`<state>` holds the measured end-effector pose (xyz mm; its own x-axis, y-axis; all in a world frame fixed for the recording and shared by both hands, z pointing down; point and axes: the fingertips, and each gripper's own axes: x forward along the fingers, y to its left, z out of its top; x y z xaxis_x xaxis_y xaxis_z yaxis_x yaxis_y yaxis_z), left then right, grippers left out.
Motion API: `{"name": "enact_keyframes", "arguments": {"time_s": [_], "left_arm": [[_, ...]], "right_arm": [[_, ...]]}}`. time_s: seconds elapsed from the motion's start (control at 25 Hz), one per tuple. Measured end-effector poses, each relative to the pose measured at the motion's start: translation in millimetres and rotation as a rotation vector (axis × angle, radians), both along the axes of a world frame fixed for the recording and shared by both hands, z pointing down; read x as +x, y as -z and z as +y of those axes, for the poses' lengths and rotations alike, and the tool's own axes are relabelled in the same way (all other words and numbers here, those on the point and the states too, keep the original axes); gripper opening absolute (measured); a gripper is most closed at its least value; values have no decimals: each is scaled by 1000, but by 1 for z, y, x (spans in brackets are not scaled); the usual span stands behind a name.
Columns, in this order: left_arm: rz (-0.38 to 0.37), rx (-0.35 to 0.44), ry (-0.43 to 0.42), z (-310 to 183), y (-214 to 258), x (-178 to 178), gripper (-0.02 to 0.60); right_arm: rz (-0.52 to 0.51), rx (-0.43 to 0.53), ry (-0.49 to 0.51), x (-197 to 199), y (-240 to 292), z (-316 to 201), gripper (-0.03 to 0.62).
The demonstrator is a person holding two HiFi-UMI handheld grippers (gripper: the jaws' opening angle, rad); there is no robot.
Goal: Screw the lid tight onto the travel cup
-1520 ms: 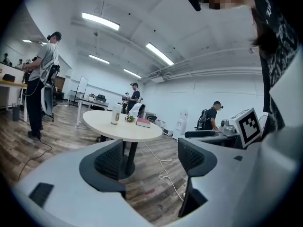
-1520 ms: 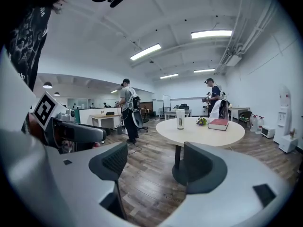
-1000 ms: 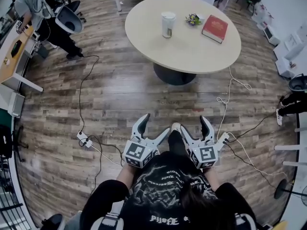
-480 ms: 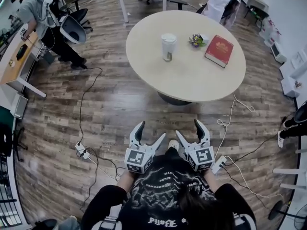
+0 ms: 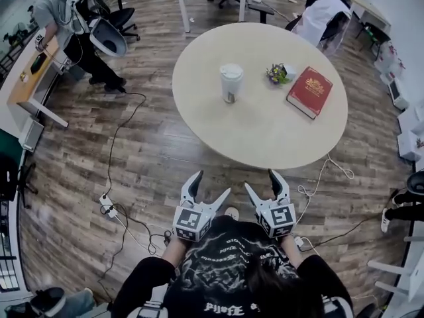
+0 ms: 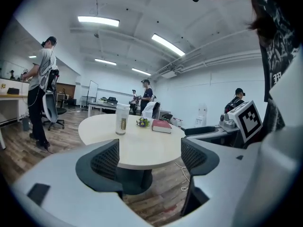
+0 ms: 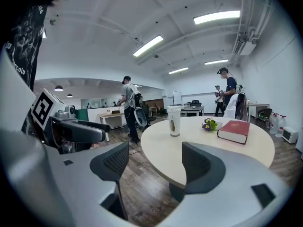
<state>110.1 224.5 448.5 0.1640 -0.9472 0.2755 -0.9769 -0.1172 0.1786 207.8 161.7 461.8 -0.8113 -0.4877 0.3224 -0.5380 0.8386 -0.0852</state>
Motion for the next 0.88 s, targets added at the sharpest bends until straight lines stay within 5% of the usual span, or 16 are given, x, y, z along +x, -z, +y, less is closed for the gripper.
{"name": "enact_keyframes", "arguments": {"time_s": [0.48, 0.88], "left_arm": [[47, -98, -2, -39, -22, 14, 407], [18, -117, -55, -103, -35, -32, 407]], "right_arm": [[15, -51, 24, 9, -15, -39, 337], [28, -79, -38, -18, -29, -85, 337]]}}
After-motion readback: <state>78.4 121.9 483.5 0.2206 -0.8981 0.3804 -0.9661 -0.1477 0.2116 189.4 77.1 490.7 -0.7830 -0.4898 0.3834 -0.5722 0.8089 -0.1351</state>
